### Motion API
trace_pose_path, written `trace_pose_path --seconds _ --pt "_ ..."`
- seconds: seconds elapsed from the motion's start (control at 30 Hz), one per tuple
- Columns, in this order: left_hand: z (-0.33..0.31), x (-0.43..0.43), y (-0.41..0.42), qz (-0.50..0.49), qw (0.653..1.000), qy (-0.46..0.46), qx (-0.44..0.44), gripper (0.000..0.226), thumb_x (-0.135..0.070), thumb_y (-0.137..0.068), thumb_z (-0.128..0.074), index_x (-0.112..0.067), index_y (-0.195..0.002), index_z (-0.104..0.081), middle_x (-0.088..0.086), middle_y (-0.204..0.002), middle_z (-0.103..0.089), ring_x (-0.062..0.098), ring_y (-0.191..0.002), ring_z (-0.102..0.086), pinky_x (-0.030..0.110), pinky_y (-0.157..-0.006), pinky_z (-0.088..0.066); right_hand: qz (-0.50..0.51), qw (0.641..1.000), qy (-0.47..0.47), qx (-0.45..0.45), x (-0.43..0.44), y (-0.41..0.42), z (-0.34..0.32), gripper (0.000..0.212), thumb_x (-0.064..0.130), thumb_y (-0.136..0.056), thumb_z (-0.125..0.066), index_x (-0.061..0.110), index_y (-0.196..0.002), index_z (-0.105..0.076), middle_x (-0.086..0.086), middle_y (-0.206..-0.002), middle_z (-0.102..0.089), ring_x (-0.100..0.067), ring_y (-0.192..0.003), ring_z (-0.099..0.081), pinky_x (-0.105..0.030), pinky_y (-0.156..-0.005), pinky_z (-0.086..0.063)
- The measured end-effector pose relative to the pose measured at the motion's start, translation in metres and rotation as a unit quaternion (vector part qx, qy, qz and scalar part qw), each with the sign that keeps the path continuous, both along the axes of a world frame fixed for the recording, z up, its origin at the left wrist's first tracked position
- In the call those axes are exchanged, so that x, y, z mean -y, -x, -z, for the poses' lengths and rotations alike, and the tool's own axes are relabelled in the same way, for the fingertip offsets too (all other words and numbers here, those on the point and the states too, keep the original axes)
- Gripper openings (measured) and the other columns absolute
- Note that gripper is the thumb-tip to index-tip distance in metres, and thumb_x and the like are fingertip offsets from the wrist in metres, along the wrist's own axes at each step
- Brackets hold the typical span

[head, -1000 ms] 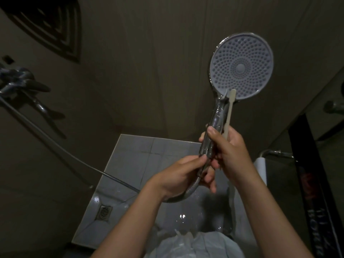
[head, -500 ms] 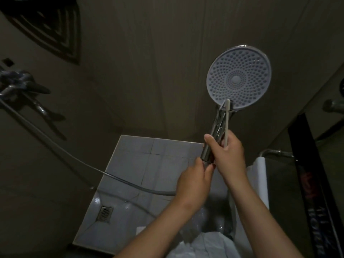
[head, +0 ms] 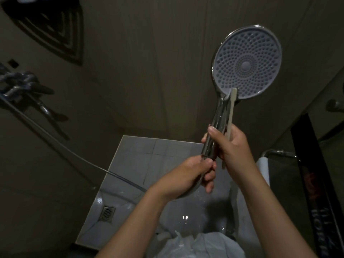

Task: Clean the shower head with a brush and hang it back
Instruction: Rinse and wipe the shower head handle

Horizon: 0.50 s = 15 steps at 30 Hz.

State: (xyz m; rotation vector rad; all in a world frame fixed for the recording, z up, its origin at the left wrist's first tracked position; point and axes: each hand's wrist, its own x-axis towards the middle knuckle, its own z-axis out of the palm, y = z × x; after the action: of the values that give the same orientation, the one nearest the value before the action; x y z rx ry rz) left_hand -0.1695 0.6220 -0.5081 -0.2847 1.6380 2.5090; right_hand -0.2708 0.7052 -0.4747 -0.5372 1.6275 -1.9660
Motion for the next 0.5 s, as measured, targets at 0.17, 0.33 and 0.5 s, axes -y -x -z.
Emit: trace_pose_path --seconds 0.17,0.33,0.5 --pt "0.008 -0.017 0.002 -0.094 0.971 0.217 0.028 0.018 -0.024 -0.099 -0.038 -0.023 -0.082 -0.043 -0.007 -0.061 -0.043 0.01 -0.052 -0.05 0.03 -0.063 -0.044 0.058 0.995 -0.056 -0.066 0.004 0.0 0.012 0.007 0.013 -0.089 -0.062 0.012 -0.085 -0.055 -0.013 -0.075 -0.064 -0.012 -0.063 -0.065 -0.022 -0.059 -0.055" --pt "0.014 -0.028 0.002 -0.15 0.896 0.414 0.057 0.016 -0.029 -0.098 -0.039 -0.021 -0.087 -0.047 0.001 -0.067 -0.058 0.019 -0.062 -0.058 0.04 -0.068 -0.05 0.106 0.97 -0.149 -0.16 0.007 -0.002 0.025 0.016 0.027 -0.085 -0.065 0.015 -0.08 -0.056 -0.002 -0.071 -0.063 -0.021 -0.071 -0.065 -0.04 -0.069 -0.053" --pt "0.018 -0.032 0.004 -0.169 0.857 0.478 0.091 0.025 -0.033 -0.098 -0.038 -0.011 -0.102 -0.05 0.013 -0.091 -0.066 0.031 -0.084 -0.063 0.046 -0.073 -0.052 0.127 0.96 -0.165 -0.187 0.011 -0.002 0.028 0.027 0.029 -0.084 -0.067 0.007 -0.078 -0.053 -0.008 -0.066 -0.059 -0.024 -0.064 -0.059 -0.038 -0.061 -0.048"
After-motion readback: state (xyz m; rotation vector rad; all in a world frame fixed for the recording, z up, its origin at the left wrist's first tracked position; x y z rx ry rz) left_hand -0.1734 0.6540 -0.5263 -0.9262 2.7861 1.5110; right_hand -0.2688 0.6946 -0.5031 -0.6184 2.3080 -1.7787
